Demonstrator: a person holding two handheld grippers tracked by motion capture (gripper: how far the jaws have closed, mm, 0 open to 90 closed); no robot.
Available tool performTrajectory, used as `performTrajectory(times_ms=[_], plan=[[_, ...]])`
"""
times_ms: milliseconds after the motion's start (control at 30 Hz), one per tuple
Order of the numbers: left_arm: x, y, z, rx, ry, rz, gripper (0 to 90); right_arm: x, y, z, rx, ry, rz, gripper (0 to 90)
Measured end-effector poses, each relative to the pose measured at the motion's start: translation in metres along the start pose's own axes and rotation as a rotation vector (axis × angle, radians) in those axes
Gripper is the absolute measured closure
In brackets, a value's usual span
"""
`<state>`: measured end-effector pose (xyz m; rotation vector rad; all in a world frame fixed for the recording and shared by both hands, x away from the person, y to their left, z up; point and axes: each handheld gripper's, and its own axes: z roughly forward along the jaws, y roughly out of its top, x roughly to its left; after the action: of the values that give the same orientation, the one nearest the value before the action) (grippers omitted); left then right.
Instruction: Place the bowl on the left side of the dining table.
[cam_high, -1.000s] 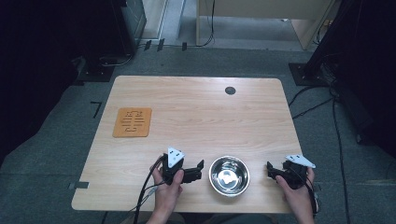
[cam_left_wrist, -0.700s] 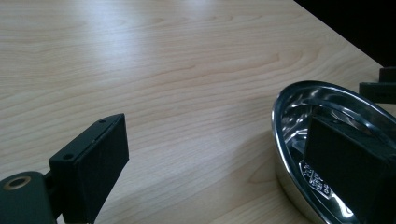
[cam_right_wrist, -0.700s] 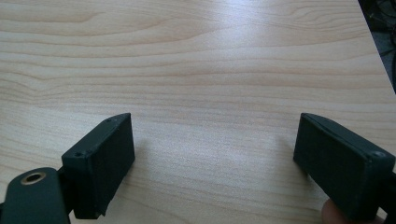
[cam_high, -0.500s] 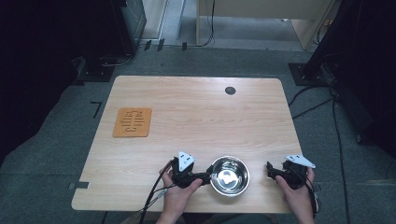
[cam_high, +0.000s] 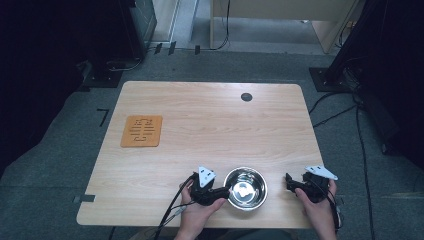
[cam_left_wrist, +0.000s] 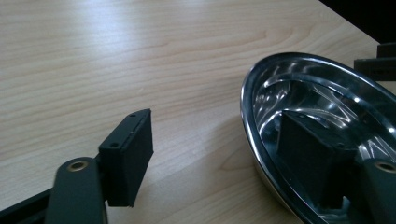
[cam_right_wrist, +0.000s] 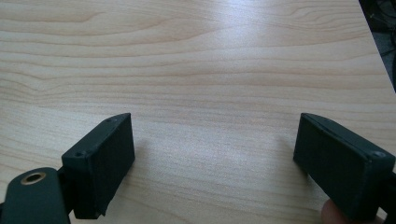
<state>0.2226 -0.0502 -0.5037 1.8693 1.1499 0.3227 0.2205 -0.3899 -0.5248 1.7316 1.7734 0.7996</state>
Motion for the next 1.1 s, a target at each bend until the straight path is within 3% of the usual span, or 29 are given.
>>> performTrajectory(times_ms=[67, 233, 500, 733, 867, 1000, 1100], plan=[[-0.001, -0.001, 0.001, 0.007, 0.009, 0.000, 33.0, 0.000, 0.000, 0.000, 0.000, 0.000, 0.000, 11.8], [-0.002, -0.002, 0.002, 0.003, -0.035, -0.009, 43.6, 0.000, 0.000, 0.000, -0.001, 0.000, 0.000, 11.8], [-0.003, -0.003, 0.005, 0.002, -0.061, -0.023, 53.8, 0.000, 0.000, 0.000, -0.001, 0.000, 0.000, 11.8], [-0.003, -0.002, 0.009, 0.014, -0.123, -0.057, 69.1, 0.000, 0.000, 0.000, -0.001, 0.000, 0.000, 11.8], [-0.005, -0.003, 0.014, 0.048, -0.086, -0.054, 69.7, 0.000, 0.000, 0.000, -0.001, 0.000, 0.000, 11.8], [-0.007, -0.005, 0.015, 0.053, -0.073, -0.019, 76.0, 0.000, 0.000, 0.000, -0.001, 0.000, 0.000, 11.8], [-0.006, -0.004, 0.014, 0.056, -0.075, -0.029, 79.2, 0.000, 0.000, 0.000, -0.001, 0.000, 0.001, 11.8]])
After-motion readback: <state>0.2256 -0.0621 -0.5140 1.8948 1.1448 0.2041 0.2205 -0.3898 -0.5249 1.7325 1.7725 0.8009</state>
